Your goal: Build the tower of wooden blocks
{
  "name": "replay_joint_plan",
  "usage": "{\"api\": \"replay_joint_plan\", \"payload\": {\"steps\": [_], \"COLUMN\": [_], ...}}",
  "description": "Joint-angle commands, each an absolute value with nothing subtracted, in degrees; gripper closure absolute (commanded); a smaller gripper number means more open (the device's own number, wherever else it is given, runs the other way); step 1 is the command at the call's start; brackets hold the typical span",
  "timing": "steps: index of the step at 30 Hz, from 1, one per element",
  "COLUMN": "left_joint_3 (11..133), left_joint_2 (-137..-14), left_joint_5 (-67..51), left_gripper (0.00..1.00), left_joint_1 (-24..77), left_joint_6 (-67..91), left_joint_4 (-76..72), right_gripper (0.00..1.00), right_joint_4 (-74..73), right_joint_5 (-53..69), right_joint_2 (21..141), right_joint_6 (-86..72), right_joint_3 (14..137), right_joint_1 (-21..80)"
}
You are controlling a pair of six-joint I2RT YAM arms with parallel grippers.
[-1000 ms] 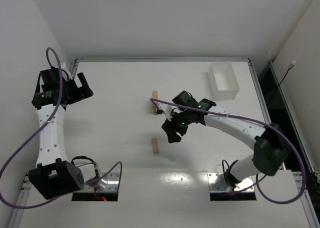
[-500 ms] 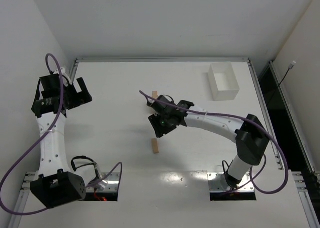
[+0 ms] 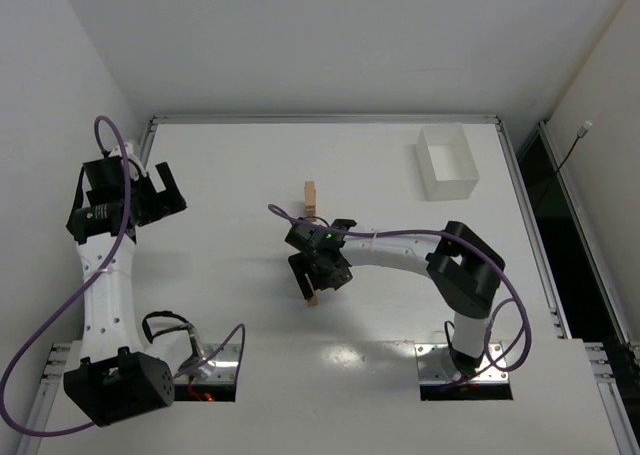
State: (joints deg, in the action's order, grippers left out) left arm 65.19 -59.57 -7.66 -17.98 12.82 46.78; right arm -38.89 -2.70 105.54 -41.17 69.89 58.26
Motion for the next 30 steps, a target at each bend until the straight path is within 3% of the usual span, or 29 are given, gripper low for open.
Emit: {"api": "replay_joint_plan", "payload": {"steps": [1,5,9,16,20,24,30], "left_joint_3": [63.9,63.4,63.4,62.8,62.8,62.8,62.3], "left_joint_2": [-58.1,-58.1,-58.6,-59.2,-59.7,-60.2,-60.2], "left_joint_5": [-7.5,-7.5,-7.5,-7.5,-6.9,-6.9,-6.9], "left_gripper": [0.00,0.00,0.00,0.00,0.00,0.00,0.00], "left_joint_1": [-17.6,-17.6,-17.6,-17.6,-17.6,-17.6,-17.6], "left_joint_6": [13.4,13.4,13.4,12.9,12.9,12.9,12.9], "left_joint_4": [44.4,43.9,43.9,43.2,43.2,43.2,42.7], "right_gripper": [0.34,0.34,0.43,0.45,0.51,0.59,0.81], "right_joint_4": [-36.7,-35.9,-35.2,-34.7,-34.7,-34.7,-35.2], "right_joint_5": [-2.0,-1.4,-1.4,-1.4,-1.4,-1.9,-3.1], "right_joint_2": [107.0,109.3,110.6,113.1,114.2,114.8,114.8], "right_joint_6": [-44.9,-45.4,-46.0,-46.5,-46.5,-46.5,-46.5], "right_joint_3": [70.1,72.3,73.6,75.8,76.4,77.5,77.5], "right_joint_1": [58.7,58.7,58.7,58.7,58.7,58.7,58.7]}}
